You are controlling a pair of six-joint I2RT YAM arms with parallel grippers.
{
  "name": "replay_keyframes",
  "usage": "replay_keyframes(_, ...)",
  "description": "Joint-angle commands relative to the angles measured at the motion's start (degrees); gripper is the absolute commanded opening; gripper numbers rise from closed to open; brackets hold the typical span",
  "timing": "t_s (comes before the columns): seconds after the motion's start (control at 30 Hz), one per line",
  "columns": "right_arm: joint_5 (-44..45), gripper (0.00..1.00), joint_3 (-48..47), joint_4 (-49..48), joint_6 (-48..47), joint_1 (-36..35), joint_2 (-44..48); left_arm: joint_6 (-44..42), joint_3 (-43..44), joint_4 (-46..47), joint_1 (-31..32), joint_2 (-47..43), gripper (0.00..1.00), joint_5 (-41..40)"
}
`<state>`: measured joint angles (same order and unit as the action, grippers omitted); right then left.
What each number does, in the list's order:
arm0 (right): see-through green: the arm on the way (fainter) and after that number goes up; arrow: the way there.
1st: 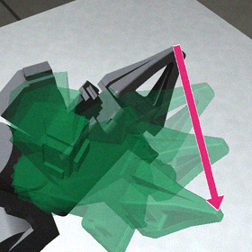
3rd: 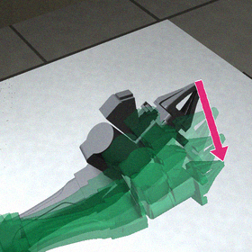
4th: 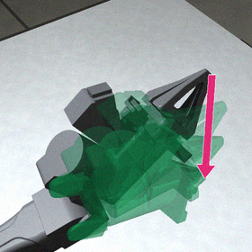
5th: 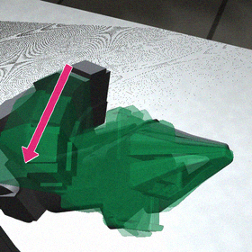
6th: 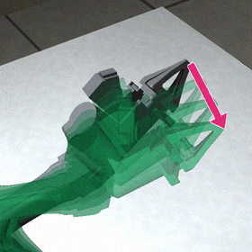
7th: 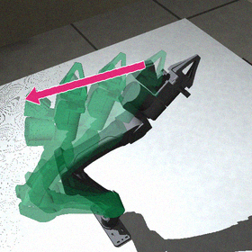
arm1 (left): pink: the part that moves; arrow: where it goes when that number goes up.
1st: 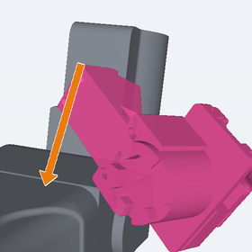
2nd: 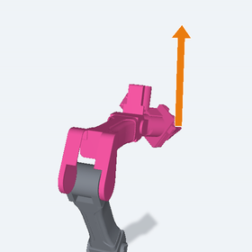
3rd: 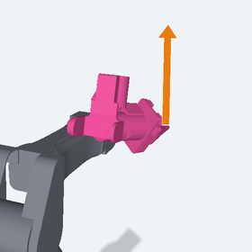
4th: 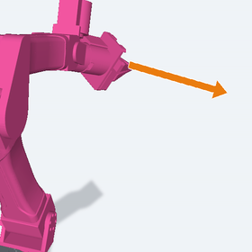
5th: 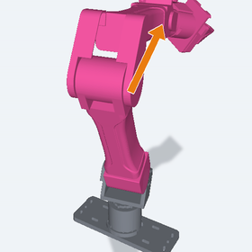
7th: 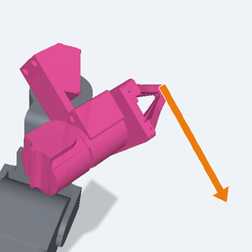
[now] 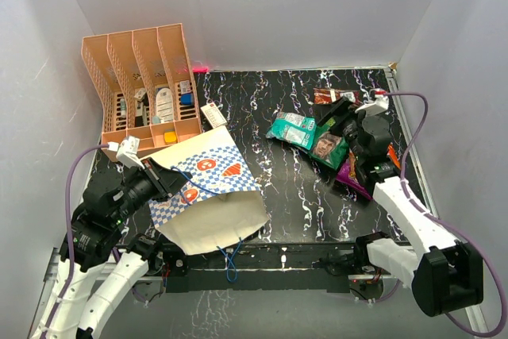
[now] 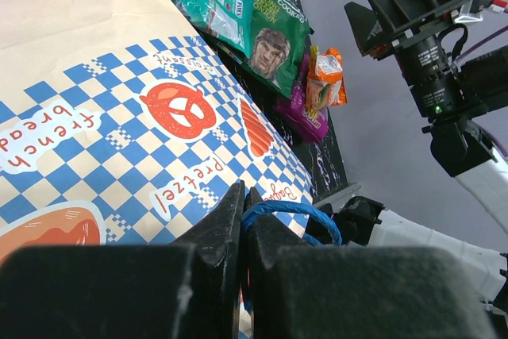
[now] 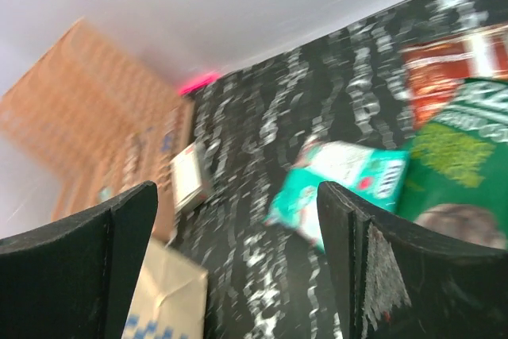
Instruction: Take the snacks out of the paper bag
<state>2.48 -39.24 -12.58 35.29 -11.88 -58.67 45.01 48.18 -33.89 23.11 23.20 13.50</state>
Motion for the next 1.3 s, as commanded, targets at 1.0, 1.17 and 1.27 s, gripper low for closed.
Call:
replay_keyframes(1.0,-12.91,0.91,6.88,-15.60,-51.65,-73.55,-1.57,-0.29,0.35,1.45,0.13,1.96,0.00,0.35)
replay_keyframes(1.17,-2.71,0.90,4.84,-21.15,-61.49,-74.95,-14.24,-0.49,1.13,0.27,0.09,1.67,0.00,0.04)
replay_keyframes(1.27,4.14,0.90,2.22,-21.98,-68.87,-74.96,-20.98,-0.65,1.71,-0.27,0.09,1.69,0.00,-0.19)
